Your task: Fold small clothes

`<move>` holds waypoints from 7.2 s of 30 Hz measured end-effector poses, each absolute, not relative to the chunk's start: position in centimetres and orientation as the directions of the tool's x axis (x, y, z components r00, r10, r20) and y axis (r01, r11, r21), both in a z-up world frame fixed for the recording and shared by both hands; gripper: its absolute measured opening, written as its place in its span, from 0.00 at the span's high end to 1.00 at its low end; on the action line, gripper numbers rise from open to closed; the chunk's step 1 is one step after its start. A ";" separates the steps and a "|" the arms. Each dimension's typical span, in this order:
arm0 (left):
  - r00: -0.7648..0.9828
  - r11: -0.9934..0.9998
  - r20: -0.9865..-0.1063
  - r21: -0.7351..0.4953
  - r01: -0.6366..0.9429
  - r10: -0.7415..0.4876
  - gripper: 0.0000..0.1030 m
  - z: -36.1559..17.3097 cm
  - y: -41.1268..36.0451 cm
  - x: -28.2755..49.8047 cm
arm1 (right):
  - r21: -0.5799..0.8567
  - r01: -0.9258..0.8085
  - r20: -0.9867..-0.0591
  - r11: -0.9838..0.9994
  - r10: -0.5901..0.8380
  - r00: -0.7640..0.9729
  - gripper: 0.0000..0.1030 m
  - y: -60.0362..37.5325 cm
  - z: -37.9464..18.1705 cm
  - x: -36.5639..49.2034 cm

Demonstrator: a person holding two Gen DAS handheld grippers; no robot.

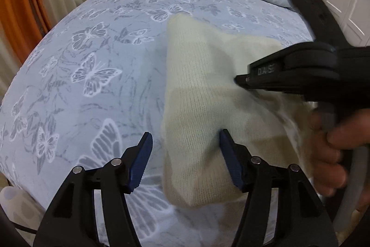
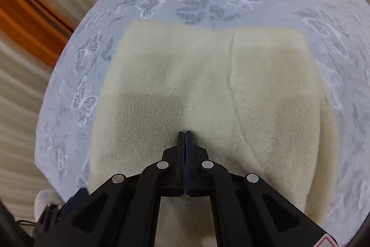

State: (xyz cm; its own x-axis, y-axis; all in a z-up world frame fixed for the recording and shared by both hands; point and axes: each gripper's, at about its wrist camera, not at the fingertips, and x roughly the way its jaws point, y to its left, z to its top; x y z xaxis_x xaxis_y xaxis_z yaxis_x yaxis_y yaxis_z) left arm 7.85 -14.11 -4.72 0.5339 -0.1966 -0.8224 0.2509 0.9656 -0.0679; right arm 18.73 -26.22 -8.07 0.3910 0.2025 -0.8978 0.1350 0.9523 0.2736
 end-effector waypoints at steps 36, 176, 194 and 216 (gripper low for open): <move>0.486 0.960 -0.854 -0.054 0.276 -0.188 0.37 -3.3 -16.0 4.7 | 0.207 0.371 -0.891 0.905 0.018 0.454 0.98 -31.7 -3.7 3.4; 0.415 0.812 -0.701 -0.538 0.225 -0.579 0.37 -6.3 5.0 19.0 | 0.493 0.127 -0.745 0.861 0.342 0.573 0.70 -15.8 -8.4 10.9; 0.573 0.983 -0.800 -0.117 0.140 -0.177 0.27 -2.9 3.9 9.4 | 0.089 0.098 -0.833 0.991 0.020 0.552 0.72 -10.5 -5.2 4.3; 0.697 0.979 -0.717 0.140 0.149 -0.003 0.12 -3.7 -0.6 1.7 | -0.068 0.240 -0.771 0.968 -0.204 0.604 0.41 -11.0 -6.6 -0.8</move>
